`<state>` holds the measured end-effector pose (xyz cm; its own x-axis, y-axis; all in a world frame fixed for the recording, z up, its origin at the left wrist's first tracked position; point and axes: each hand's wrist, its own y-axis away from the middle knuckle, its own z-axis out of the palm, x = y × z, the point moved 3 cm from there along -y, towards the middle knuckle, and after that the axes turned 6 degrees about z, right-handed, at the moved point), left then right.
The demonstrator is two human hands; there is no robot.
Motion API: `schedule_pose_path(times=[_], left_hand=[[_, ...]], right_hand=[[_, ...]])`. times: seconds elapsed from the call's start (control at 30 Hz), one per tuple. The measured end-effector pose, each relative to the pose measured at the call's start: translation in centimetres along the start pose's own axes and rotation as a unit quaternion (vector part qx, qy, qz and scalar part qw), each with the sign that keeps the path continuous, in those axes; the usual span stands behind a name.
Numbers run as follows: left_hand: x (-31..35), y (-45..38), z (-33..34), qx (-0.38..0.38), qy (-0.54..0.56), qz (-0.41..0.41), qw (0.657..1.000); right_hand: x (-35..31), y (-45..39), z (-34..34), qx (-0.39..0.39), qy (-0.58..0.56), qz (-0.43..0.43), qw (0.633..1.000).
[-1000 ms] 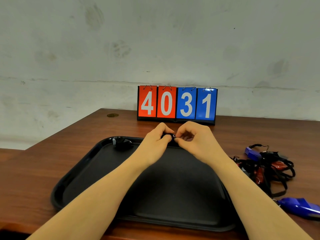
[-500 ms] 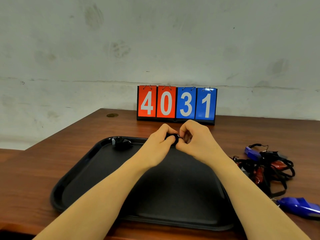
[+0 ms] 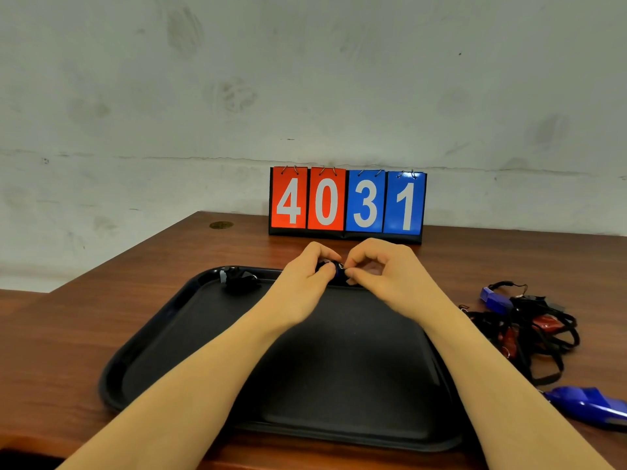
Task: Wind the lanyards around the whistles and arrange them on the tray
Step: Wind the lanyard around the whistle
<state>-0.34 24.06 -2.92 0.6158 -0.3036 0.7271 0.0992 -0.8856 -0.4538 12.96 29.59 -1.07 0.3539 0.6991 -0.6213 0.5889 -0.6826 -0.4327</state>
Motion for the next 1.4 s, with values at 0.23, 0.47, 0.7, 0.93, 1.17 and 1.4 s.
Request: schedule_pose_path(times=[0.23, 0.47, 0.7, 0.93, 1.17, 1.4], left_hand=[[0.2, 0.1, 0.0, 0.0, -0.015, 0.0, 1.0], [0.3, 0.2, 0.0, -0.015, -0.027, 0.002, 1.0], [0.9, 0.3, 0.2, -0.032, -0.005, 0.019, 0.999], [1.1, 0.3, 0.3, -0.031, 0.016, 0.034, 0.999], [0.4, 0.3, -0.4, 0.003, 0.026, 0.024, 0.999], [0.5, 0.0, -0.6, 0.04, 0.062, 0.013, 0.997]], right_hand=[[0.2, -0.1, -0.1, -0.02, 0.029, 0.013, 0.999], [0.0, 0.0, 0.3, -0.011, 0.046, 0.027, 0.999], [-0.4, 0.1, 0.6, 0.012, 0.059, 0.026, 0.998], [-0.4, 0.0, 0.6, 0.042, 0.046, 0.016, 0.998], [-0.1, 0.1, 0.3, 0.023, -0.038, 0.01, 0.999], [0.0, -0.1, 0.6, 0.037, -0.111, 0.013, 0.993]])
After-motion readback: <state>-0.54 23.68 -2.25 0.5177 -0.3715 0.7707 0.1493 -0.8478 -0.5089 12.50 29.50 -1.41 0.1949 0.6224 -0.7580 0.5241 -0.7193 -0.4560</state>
